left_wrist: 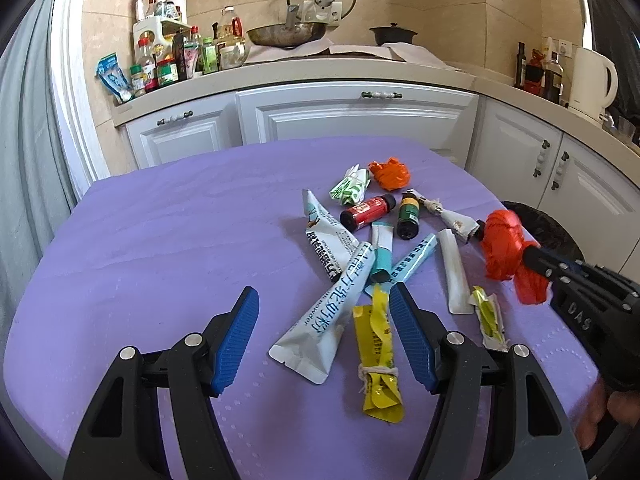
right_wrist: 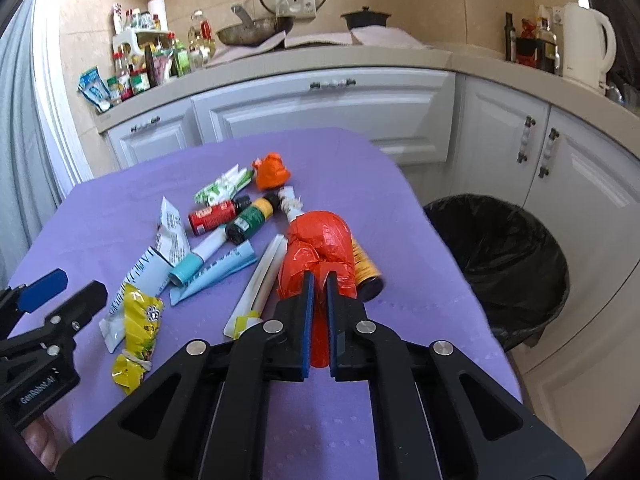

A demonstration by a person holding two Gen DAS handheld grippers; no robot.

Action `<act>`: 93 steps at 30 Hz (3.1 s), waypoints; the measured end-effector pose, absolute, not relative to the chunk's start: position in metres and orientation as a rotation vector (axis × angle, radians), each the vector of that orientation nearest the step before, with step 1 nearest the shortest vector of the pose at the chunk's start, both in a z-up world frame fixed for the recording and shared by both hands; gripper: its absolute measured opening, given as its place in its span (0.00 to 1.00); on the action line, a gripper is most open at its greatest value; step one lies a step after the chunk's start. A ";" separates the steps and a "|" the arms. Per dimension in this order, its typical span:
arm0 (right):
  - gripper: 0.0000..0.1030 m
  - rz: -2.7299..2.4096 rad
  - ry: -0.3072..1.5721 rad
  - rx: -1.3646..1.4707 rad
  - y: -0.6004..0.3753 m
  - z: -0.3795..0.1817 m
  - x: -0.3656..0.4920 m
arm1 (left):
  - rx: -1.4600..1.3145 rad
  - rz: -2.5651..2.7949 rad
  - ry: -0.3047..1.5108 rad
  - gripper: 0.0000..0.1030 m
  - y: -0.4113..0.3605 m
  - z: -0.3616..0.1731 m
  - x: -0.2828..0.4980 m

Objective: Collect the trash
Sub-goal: 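Reach the right tool to the red plastic bag and close on it, then grasp the yellow wrapper with the left tool while the right tool carries the red bag, then carry both items over the black bin and open both tools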

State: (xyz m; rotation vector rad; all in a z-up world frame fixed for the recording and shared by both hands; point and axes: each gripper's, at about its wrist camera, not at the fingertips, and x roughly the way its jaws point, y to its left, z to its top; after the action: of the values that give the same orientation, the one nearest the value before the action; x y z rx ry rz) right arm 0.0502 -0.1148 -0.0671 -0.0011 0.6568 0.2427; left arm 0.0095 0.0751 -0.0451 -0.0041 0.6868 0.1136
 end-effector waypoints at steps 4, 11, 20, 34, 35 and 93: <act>0.05 0.228 0.621 0.007 -0.126 -0.059 0.042 | 0.001 0.105 0.689 0.64 0.066 -0.045 0.006; 0.05 0.196 0.594 0.038 -0.150 -0.055 0.032 | 0.045 0.080 0.690 0.64 0.044 -0.053 -0.003; 0.05 0.170 0.611 0.061 -0.164 -0.065 0.027 | 0.046 0.071 0.768 0.43 0.040 -0.078 0.002; 0.05 0.141 0.600 0.058 -0.168 -0.066 0.026 | 0.041 0.052 0.697 0.14 0.039 -0.065 -0.002; 0.05 0.138 0.593 0.058 -0.169 -0.064 0.026 | 0.038 0.051 0.689 0.14 0.040 -0.062 -0.002; 0.38 -0.170 0.519 0.105 -0.312 -0.077 0.161 | 0.084 -0.108 0.672 0.52 -0.147 -0.042 0.199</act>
State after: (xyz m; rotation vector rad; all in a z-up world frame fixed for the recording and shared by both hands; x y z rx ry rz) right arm 0.1610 -0.3122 -0.0769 0.1052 0.5192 -0.1704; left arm 0.1994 -0.1474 -0.0421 0.0836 0.6723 -0.1079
